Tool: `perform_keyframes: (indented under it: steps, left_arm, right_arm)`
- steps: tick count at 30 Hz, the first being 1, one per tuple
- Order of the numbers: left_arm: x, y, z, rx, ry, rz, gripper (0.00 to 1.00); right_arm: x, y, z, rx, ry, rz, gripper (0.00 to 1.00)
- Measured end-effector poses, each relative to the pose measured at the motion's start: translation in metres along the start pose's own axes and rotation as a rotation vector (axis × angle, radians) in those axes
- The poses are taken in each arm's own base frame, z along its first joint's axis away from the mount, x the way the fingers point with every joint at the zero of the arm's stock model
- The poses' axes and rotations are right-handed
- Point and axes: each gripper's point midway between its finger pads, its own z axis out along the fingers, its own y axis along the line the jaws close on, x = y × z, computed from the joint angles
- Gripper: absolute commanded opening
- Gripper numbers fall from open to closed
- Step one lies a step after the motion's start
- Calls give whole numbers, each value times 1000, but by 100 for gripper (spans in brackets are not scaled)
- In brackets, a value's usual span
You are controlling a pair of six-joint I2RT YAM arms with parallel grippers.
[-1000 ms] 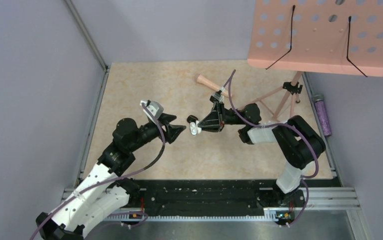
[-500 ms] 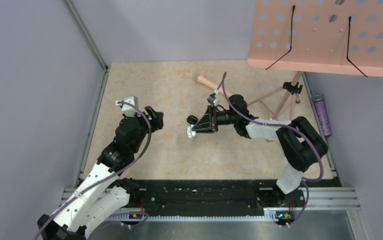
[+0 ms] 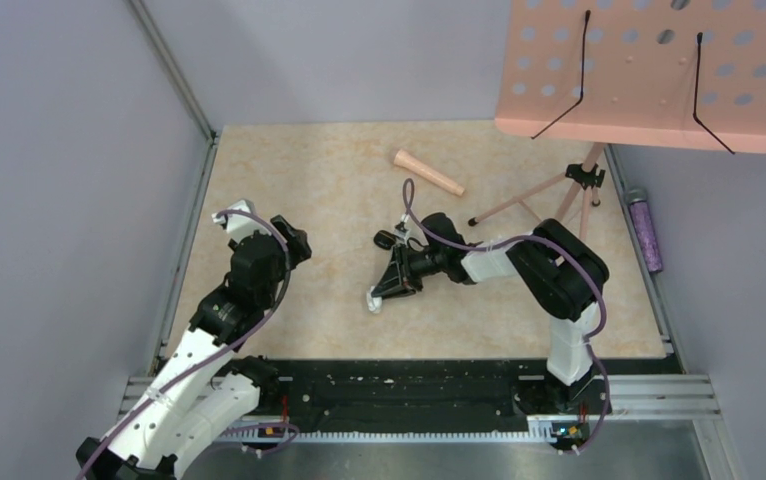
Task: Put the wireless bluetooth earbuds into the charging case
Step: Close the charging case with the earbuds inside, then place the charging case with the earbuds at the center of the board, then reset both arms
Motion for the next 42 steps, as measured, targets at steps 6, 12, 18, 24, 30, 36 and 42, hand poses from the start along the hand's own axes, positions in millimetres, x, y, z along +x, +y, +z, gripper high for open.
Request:
perform_keyframes:
  steps: [6, 12, 18, 24, 30, 36, 42]
  left_arm:
    - [4, -1, 2, -2, 16, -10, 70]
    - [7, -3, 2, 8, 31, -16, 70]
    - [7, -4, 2, 11, 33, -15, 71]
    - [8, -5, 2, 20, 39, -16, 70]
    - [11, -7, 3, 28, 52, -13, 72]
    - [23, -8, 8, 22, 98, 1, 78]
    - [36, -15, 13, 30, 176, 28, 84]
  right_arm:
    - [4, -21, -1, 80, 2, -29, 0]
    - [4, -22, -3, 98, -1, -64, 0]
    - [10, -45, -10, 185, -17, -46, 2]
    - [9, -45, -16, 221, -34, -67, 40]
    - [6, -46, -30, 310, -78, -91, 63]
    - [2, -46, -49, 422, -130, -118, 68]
    - [-10, -34, -98, 619, -279, -207, 68]
